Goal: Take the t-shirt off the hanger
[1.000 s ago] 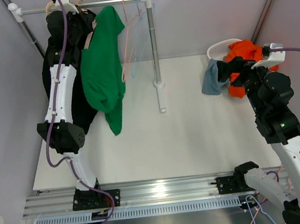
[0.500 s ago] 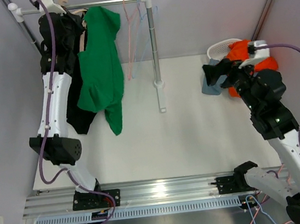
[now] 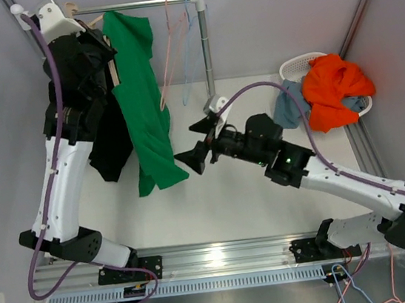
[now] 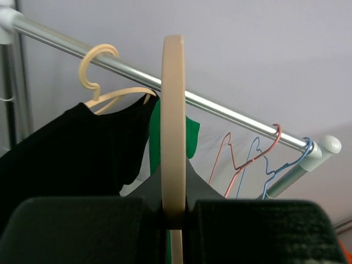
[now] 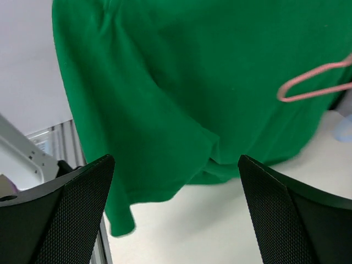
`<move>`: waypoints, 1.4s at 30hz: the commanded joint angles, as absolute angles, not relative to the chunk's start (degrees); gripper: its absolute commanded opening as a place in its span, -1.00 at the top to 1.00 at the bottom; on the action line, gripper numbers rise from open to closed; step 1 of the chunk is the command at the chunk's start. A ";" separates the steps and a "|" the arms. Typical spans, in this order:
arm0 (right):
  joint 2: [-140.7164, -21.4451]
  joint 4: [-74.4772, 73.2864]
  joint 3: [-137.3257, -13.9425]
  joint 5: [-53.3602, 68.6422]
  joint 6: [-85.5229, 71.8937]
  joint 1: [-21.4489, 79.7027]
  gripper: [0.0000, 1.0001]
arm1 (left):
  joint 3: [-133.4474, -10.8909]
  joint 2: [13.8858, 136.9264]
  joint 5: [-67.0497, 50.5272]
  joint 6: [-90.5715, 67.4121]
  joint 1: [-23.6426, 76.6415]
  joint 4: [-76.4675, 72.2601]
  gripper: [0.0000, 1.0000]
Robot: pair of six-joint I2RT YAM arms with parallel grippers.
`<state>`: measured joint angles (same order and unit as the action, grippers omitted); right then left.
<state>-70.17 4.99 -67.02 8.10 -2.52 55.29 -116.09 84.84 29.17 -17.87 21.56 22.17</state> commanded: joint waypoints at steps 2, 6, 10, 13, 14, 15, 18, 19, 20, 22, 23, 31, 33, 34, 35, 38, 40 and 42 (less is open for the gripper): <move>-75.05 19.94 -66.36 10.81 -0.26 60.28 -0.99 | -128.82 86.04 35.77 -20.82 24.17 33.02 0.99; -80.50 31.16 -66.53 10.28 0.28 63.45 -0.99 | -127.29 85.79 35.06 -25.31 25.75 40.95 0.99; -83.93 39.36 -65.48 11.61 -1.76 64.68 -0.99 | -121.12 83.15 35.60 -26.45 26.54 41.40 0.99; -85.95 40.96 -65.65 10.73 -2.20 65.65 -0.55 | -116.91 82.01 35.16 -27.50 26.63 41.48 0.99; -86.39 41.04 -65.74 10.46 -2.37 66.18 -0.44 | -116.29 81.22 35.07 -27.86 26.54 41.48 0.99; -87.01 41.57 -65.66 10.28 -2.46 66.36 -0.26 | -115.76 80.86 34.81 -27.95 26.63 41.31 0.99; -87.45 40.09 -65.92 8.62 -4.22 68.11 1.00 | -114.78 80.77 34.37 -28.39 26.63 41.31 0.99; -87.02 39.47 -65.74 9.05 -2.65 68.99 1.00 | -115.31 81.21 34.19 -27.69 26.63 41.31 0.99; -86.40 38.24 -65.66 8.53 -1.16 72.04 1.00 | -116.88 82.86 34.36 -27.42 26.63 42.44 0.99; -84.56 34.29 -65.57 5.28 1.56 75.83 1.00 | -120.57 85.07 34.98 -26.11 26.63 44.03 0.99; -83.94 33.15 -65.39 4.49 2.63 79.59 1.00 | -123.11 86.30 35.68 -25.67 26.54 45.25 0.99; -84.72 39.80 -55.73 -11.75 3.78 89.48 1.00 | -150.91 97.13 27.08 -23.81 26.19 64.85 0.99; -84.38 39.47 -57.03 -13.44 4.57 87.98 1.00 | -137.60 91.49 25.49 -25.66 26.72 64.34 0.99; -83.94 38.85 -58.09 -14.93 4.83 86.41 1.00 | -126.24 83.05 25.23 -25.93 27.85 59.38 0.99; -83.15 37.46 -60.53 -19.03 4.92 85.53 1.00 | -119.77 77.84 24.62 -26.01 28.47 55.15 0.99; -82.97 29.15 -65.72 -27.47 2.13 80.43 1.00 | -86.20 53.50 18.21 -24.00 29.36 28.29 0.99; -84.19 23.67 -71.61 -29.34 -1.65 76.21 1.00 | -66.66 42.19 12.85 -19.62 29.53 9.72 0.99; -85.68 17.60 -75.30 -32.07 -2.98 74.36 1.00 | -63.64 33.42 10.73 -17.85 29.53 8.08 0.99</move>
